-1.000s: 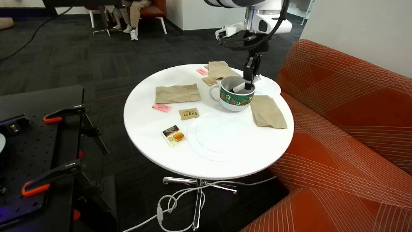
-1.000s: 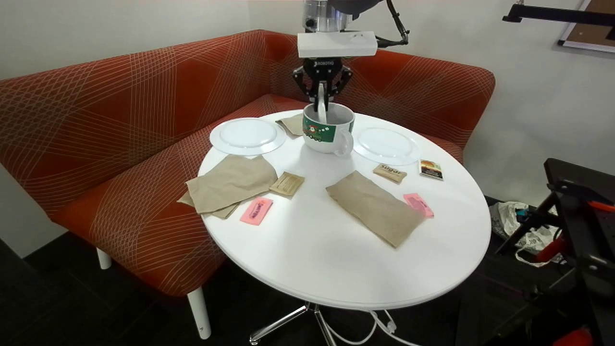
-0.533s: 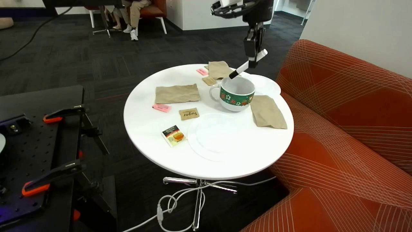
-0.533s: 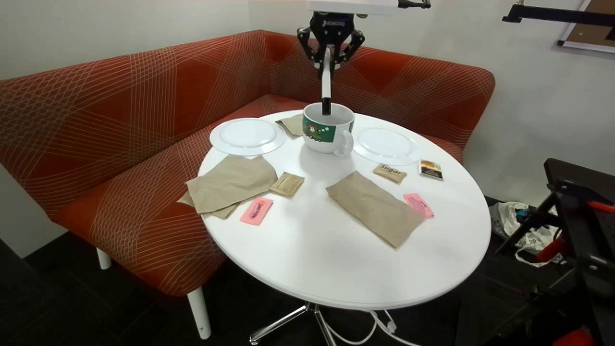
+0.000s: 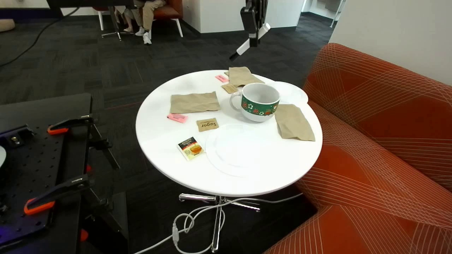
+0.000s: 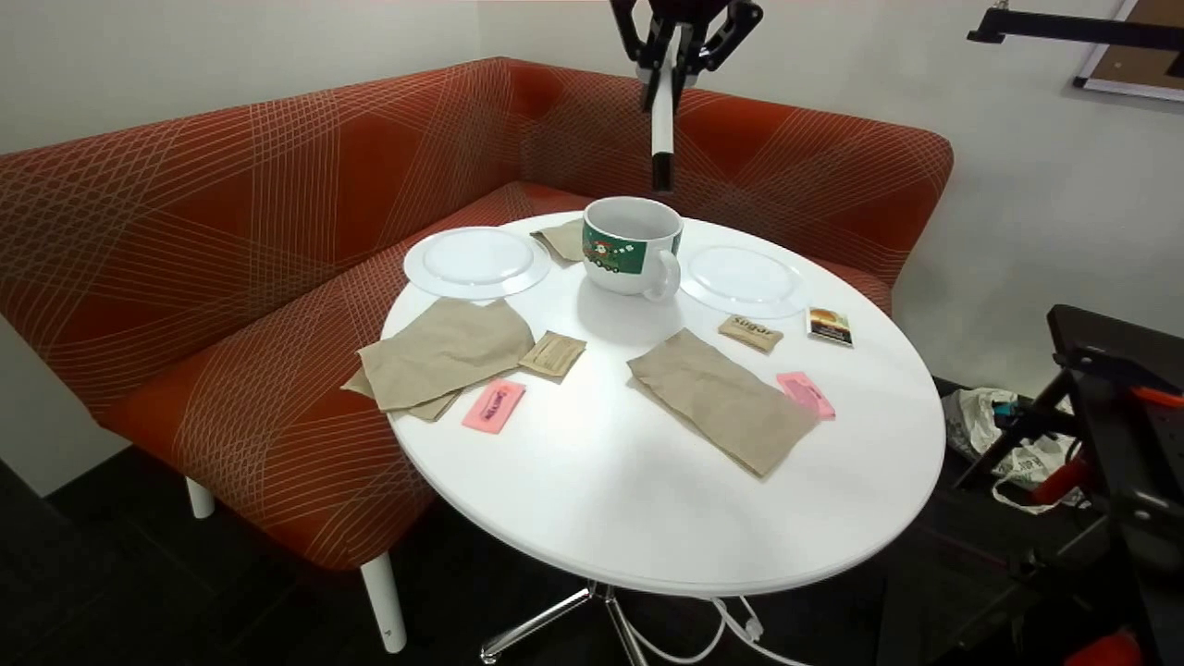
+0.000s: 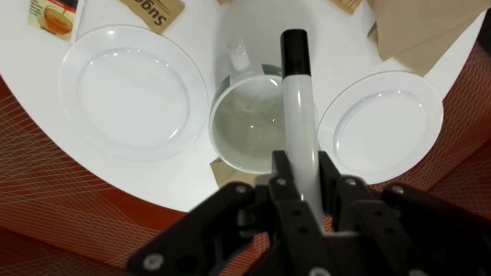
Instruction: Remove the marker from the white and green mug
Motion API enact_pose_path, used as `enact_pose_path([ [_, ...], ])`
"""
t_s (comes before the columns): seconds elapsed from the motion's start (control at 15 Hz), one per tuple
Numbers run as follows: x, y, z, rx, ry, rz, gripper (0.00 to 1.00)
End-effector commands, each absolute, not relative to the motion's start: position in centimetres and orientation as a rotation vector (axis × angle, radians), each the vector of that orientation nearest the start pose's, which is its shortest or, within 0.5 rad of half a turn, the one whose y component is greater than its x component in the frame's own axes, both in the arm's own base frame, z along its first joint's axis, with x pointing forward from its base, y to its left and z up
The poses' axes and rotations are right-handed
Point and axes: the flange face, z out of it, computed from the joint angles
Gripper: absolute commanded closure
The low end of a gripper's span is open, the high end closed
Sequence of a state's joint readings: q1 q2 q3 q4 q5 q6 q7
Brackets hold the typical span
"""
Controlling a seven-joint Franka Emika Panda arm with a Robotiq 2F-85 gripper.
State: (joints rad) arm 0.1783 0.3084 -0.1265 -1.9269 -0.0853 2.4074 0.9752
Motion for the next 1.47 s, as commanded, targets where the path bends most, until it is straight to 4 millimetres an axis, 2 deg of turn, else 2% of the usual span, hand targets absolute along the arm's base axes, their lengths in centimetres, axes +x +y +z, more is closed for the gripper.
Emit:
enact_pose_path([
  [0.0, 59.1, 6.8, 35.3, -2.846, 1.120, -0.287, 0.95],
  [0.27, 56.9, 11.2, 32.7, -2.871, 0.919, -0.146, 0.95],
  [0.53, 55.8, 13.6, 29.5, -2.885, 0.783, 0.011, 0.95],
  [0.67, 55.8, 13.9, 28.2, -2.893, 0.726, 0.055, 0.95],
  [0.93, 57.0, 13.3, 25.3, -2.922, 0.648, 0.117, 0.95],
  [1.4, 57.9, 13.2, 20.4, -2.950, 0.558, 0.366, 0.95],
])
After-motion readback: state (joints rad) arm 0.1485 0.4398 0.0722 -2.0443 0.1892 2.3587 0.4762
